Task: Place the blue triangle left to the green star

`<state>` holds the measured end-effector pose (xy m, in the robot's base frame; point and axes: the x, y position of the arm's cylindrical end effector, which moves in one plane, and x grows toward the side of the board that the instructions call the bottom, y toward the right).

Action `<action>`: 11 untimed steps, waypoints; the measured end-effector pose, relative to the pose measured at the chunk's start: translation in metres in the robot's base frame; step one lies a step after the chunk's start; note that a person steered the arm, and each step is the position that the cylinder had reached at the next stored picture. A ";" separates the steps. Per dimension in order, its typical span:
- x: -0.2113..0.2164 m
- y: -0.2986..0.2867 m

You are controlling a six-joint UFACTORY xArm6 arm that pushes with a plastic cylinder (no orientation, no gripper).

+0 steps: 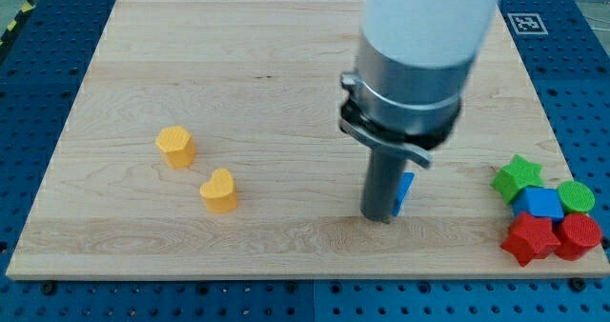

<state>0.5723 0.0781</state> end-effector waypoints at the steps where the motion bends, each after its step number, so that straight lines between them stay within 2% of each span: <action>1: 0.028 0.025; 3: 0.020 0.028; 7: -0.026 -0.017; 9: -0.035 0.010; 11: -0.023 0.036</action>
